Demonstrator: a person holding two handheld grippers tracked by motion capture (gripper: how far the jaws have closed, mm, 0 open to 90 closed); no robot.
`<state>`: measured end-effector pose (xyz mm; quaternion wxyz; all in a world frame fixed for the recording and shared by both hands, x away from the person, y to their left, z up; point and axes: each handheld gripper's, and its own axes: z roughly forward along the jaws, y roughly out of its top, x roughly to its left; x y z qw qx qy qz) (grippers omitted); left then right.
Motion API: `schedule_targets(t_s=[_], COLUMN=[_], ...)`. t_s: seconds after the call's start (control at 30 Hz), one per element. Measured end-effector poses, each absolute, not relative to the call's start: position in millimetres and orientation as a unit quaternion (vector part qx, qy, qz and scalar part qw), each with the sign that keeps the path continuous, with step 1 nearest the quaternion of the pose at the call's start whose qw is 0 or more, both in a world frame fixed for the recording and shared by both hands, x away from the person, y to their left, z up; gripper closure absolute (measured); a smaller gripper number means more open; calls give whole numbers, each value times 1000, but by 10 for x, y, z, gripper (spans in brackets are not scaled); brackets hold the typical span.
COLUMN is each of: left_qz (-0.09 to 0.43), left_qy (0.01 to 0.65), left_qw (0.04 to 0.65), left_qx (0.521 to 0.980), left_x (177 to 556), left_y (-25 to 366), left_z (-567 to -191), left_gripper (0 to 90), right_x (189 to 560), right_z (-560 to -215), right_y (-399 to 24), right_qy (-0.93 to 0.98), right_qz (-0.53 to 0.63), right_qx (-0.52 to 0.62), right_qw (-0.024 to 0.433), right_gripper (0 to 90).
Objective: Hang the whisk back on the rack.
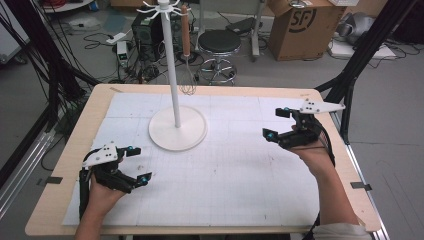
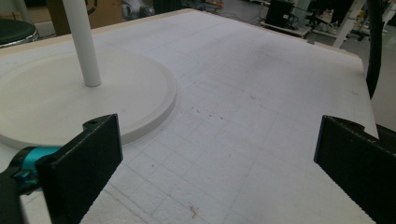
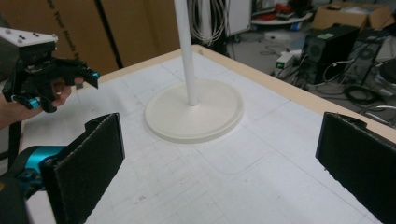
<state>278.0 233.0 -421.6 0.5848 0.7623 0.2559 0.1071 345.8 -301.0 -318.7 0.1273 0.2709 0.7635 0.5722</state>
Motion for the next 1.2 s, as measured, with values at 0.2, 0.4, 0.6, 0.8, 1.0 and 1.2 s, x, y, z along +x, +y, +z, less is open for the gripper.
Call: schedule_targets(t_s=[0.2,0.4,0.6,0.8,1.0,1.2], left_qz=[108,108,105,101,99,98], left_qy=[256,257,258,257,257,255], left_qw=[580,580,579,581,581,578], left_qx=[766,766,766,766,766,769], left_x=[2780,2783,2783,2788,2811,2800], left_y=[2317,2317,2307,2281,2284,2277], left_z=[-4224,-4232,-4246,-4254,-4270,-4268], left_gripper=[16,17,17,16,17,17], right_x=[3256,3121,3047,3019,3015,3021], right_z=[-3387,-3630,-3827,-4007,-4096,-4169], right_y=[-3144,-3186,-3278,-3340,-3395,-3477], right_qy=[751,756,758,765,776,775], right_qz=[575,566,554,539,518,509], right_qx=[283,291,308,320,327,342], right_qw=[161,153,153,149,155,154], right_gripper=[4,4,4,4,4,4])
